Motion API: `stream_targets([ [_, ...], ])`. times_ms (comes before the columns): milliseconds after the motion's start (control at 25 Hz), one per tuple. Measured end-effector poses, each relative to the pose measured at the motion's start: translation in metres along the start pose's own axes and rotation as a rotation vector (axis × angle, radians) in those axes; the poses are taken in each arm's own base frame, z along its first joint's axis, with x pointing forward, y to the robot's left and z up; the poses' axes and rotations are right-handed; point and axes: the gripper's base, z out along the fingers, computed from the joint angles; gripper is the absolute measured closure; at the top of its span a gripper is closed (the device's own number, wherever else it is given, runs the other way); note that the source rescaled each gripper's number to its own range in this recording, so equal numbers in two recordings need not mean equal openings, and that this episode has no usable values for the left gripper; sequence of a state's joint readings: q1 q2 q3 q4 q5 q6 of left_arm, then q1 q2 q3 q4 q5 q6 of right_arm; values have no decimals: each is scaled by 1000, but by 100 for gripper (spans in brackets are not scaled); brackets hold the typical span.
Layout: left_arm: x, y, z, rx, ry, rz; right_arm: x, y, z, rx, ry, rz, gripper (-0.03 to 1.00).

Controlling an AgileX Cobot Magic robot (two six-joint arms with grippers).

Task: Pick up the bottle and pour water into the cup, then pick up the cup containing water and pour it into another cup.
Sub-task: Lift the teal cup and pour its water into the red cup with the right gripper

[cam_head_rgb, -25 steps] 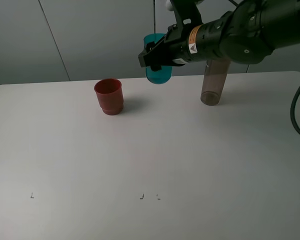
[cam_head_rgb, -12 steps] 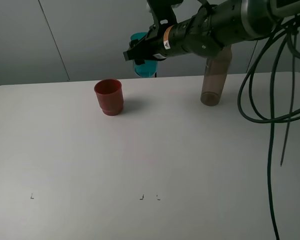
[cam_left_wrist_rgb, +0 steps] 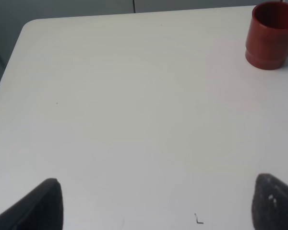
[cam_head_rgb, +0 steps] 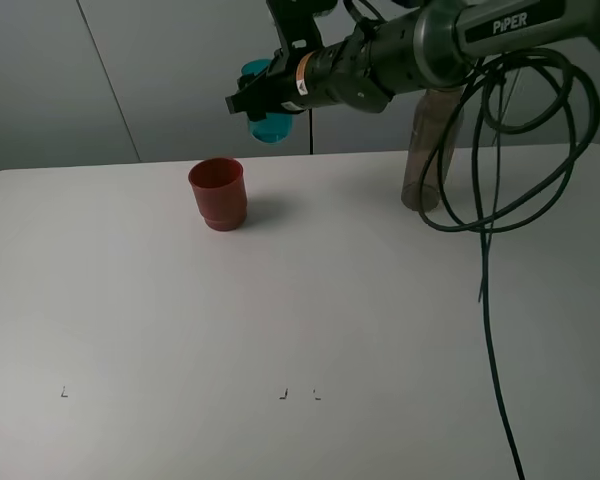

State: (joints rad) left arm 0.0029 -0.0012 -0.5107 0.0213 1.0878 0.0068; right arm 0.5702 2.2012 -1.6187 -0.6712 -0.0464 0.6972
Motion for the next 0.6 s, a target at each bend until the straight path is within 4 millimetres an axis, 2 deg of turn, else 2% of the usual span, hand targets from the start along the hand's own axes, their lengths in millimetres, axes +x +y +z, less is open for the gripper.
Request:
stream_targets([
  [320,0,0,0,0,0,0,7,3,23,-7,-3,-64,89],
  [600,0,0,0,0,0,0,12,4,27,-8,6,-207,89],
])
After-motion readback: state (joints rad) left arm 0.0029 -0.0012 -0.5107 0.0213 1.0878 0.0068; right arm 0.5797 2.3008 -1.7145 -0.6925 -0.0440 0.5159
